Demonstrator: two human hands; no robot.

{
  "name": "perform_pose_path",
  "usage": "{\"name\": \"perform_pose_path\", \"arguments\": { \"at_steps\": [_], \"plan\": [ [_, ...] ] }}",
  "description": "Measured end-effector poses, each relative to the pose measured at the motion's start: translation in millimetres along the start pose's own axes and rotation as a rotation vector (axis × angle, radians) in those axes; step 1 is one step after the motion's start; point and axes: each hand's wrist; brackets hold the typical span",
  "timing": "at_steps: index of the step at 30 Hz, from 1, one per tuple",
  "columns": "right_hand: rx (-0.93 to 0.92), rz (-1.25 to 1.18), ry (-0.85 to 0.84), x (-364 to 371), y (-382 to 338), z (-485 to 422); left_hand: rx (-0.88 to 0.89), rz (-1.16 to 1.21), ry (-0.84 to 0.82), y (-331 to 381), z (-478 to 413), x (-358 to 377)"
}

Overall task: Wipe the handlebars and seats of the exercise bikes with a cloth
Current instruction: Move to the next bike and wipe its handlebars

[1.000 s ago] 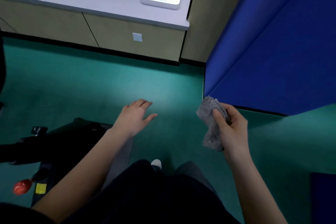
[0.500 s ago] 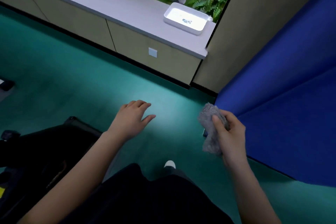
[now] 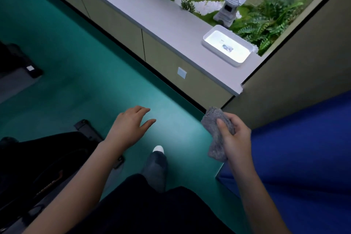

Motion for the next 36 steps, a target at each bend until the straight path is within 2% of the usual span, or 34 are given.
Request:
{"name": "perform_pose_path", "arguments": {
  "at_steps": [12,20,25,30,36],
  "plan": [
    [-0.066,0.058,-0.049,72.5,-50.7,-153.7,0.004,0.046,0.049,-22.0,-162.4,-57.4],
    [-0.057,0.039,-0.104,115.1,-68.5,-255.3,-0.162,0.072,0.085,-57.3,-220.9,-81.7],
    [-0.109,0.044,-0.241,166.4,-91.6,-330.2,-0.286,0.075,0.143,-77.2,-266.9,-101.5],
    [-0.201,0.072,-0.450,238.0,-129.6,-410.5,-0.435,0.089,0.202,-91.1,-323.1,-123.4],
    [-0.236,0.098,-0.679,307.0,-152.8,-465.8,-0.601,0.134,0.265,-109.3,-362.1,-141.8]
  ]
}}
Point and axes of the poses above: each hand's wrist, its own z-axis away from the middle knuckle, its own x-axis out of the palm, y = z × x, and after that the axes turned 1 degree about y, right-handed
